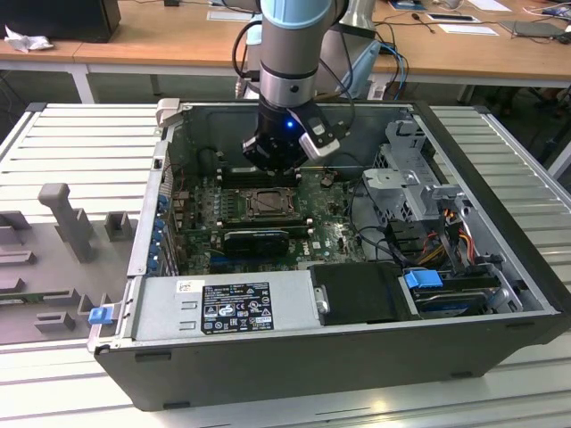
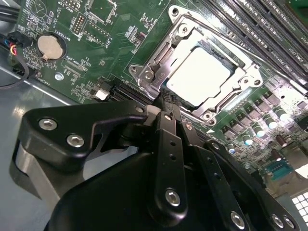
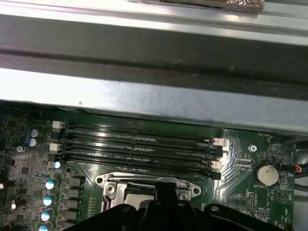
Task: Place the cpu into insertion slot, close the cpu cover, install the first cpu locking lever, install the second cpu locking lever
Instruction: 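Install the second cpu locking lever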
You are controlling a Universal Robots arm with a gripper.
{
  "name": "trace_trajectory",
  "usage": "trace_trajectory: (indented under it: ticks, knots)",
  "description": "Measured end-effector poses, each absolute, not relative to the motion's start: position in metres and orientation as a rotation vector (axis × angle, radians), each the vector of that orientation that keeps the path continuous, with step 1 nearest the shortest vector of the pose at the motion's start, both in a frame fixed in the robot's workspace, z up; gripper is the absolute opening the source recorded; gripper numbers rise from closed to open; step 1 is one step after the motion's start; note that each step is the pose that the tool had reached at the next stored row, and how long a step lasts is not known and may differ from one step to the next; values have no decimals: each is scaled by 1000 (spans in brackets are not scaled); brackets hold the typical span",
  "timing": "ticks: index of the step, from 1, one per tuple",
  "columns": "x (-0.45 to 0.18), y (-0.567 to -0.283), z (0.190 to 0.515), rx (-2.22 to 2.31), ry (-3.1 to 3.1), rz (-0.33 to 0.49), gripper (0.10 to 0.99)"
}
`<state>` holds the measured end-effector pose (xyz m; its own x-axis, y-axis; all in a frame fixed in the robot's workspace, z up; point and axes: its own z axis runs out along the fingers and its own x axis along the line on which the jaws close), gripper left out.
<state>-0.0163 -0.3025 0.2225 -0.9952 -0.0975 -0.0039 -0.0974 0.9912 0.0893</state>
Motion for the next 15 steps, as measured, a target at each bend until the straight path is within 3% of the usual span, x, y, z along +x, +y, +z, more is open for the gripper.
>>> trace_trajectory:
  ticks: [15]
  knots:
    - [-16, -306, 243, 153, -3134, -141, 106]
